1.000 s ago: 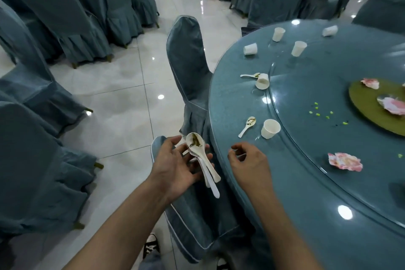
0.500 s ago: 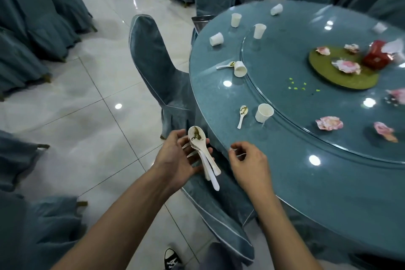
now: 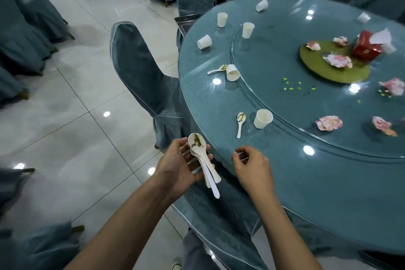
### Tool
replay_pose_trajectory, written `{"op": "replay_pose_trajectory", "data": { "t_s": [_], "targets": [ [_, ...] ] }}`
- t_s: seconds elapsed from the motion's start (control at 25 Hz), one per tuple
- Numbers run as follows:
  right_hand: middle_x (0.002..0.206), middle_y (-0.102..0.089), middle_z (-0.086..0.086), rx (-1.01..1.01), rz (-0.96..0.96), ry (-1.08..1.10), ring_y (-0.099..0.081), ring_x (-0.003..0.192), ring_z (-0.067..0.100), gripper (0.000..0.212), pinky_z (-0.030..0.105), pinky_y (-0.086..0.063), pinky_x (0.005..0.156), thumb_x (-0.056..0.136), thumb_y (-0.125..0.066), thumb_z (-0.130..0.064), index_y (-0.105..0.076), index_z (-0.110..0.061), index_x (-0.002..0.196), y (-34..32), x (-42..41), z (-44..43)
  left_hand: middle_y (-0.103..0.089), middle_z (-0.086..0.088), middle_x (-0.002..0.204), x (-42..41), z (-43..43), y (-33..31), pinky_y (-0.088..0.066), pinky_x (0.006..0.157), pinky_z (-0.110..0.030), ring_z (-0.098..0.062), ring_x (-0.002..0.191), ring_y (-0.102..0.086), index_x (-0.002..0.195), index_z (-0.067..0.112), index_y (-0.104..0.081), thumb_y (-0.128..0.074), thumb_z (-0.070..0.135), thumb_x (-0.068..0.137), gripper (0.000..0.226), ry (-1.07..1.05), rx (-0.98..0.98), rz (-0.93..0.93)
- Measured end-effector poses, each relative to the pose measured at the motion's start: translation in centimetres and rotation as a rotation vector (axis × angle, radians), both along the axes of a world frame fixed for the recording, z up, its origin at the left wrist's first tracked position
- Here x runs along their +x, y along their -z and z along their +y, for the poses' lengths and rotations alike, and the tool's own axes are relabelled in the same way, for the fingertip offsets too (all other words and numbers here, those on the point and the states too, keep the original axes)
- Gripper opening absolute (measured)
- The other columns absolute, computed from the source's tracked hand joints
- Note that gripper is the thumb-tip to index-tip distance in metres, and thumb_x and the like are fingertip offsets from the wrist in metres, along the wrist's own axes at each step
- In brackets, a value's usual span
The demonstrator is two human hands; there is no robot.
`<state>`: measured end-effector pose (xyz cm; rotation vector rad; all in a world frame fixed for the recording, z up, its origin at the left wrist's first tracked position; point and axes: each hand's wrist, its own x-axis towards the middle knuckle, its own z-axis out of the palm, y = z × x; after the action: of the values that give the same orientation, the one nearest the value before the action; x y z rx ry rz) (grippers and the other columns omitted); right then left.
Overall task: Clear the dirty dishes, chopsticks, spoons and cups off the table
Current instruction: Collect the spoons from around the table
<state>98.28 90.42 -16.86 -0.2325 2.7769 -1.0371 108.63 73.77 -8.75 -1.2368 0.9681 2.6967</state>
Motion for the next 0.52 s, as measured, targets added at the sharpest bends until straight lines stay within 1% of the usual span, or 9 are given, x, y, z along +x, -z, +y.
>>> {"op": "replay_pose_trajectory", "data": {
  "t_s": [0.08, 0.12, 0.24, 0.36, 0.44, 0.52],
  "targets": [
    [0.09, -0.07, -0.004, 0.01, -0.004, 0.019, -0.066, 0.085, 0.019, 0.017, 0.036, -0.055, 0.078, 0.092, -0.063, -0.037, -0.071, -0.025, 0.1, 0.8, -2.0, -0.9, -0.069, -0.021, 0.125, -1.6, -1.0, 0.5, -0.045, 0.107, -0.061, -0.037, 0.106, -0.065, 0.133, 0.0, -0.058, -0.044, 0.033, 0.102, 0.048, 0.007, -0.003, -0.003],
    [0.089, -0.071, -0.005, 0.018, -0.014, 0.034, -0.066, 0.085, 0.02, 0.016, 0.037, -0.055, 0.078, 0.091, -0.063, -0.037, -0.071, -0.025, 0.099, 1.2, -3.1, -1.3, -0.068, -0.022, 0.127, -2.6, -1.6, 0.8, -0.045, 0.108, -0.061, -0.037, 0.106, -0.065, 0.133, 0.0, -0.058, -0.043, 0.034, 0.102, 0.048, 0.007, 0.0, -0.005],
    [0.09, -0.072, -0.003, 0.045, -0.027, 0.072, -0.066, 0.085, 0.022, 0.016, 0.039, -0.056, 0.077, 0.091, -0.062, -0.037, -0.071, -0.024, 0.097, 2.8, -6.8, -2.4, -0.066, -0.023, 0.129, -5.7, -2.6, 1.5, -0.049, 0.102, -0.056, -0.036, 0.107, -0.064, 0.13, 0.001, -0.06, -0.041, 0.035, 0.102, 0.048, 0.048, 0.013, -0.006],
    [0.094, -0.073, 0.001, 0.095, -0.04, 0.079, -0.067, 0.089, 0.026, 0.018, 0.043, -0.056, 0.079, 0.092, -0.062, -0.035, -0.07, -0.021, 0.098, 4.9, -9.8, -3.4, -0.067, -0.023, 0.126, -8.0, -3.2, 2.3, -0.049, 0.1, -0.055, -0.036, 0.105, -0.062, 0.122, 0.003, -0.062, -0.04, 0.035, 0.101, 0.044, 0.046, 0.036, -0.004],
    [0.098, -0.074, 0.004, 0.143, -0.067, 0.095, -0.067, 0.093, 0.03, 0.022, 0.043, -0.055, 0.081, 0.092, -0.061, -0.037, -0.069, -0.019, 0.102, 6.2, -11.7, -4.2, -0.067, -0.022, 0.124, -9.2, -3.7, 2.9, -0.05, 0.097, -0.054, -0.037, 0.105, -0.062, 0.122, 0.003, -0.062, -0.04, 0.035, 0.101, 0.044, 0.035, 0.064, -0.01],
    [0.104, -0.073, 0.007, 0.201, -0.099, 0.099, -0.066, 0.099, 0.034, 0.029, 0.043, -0.054, 0.084, 0.094, -0.061, -0.041, -0.066, -0.016, 0.106, 7.4, -13.6, -4.7, -0.067, -0.023, 0.128, -10.0, -4.2, 3.7, -0.051, 0.094, -0.053, -0.037, 0.105, -0.063, 0.125, 0.003, -0.061, -0.039, 0.036, 0.101, 0.046, 0.034, 0.078, -0.017]
  ]
}}
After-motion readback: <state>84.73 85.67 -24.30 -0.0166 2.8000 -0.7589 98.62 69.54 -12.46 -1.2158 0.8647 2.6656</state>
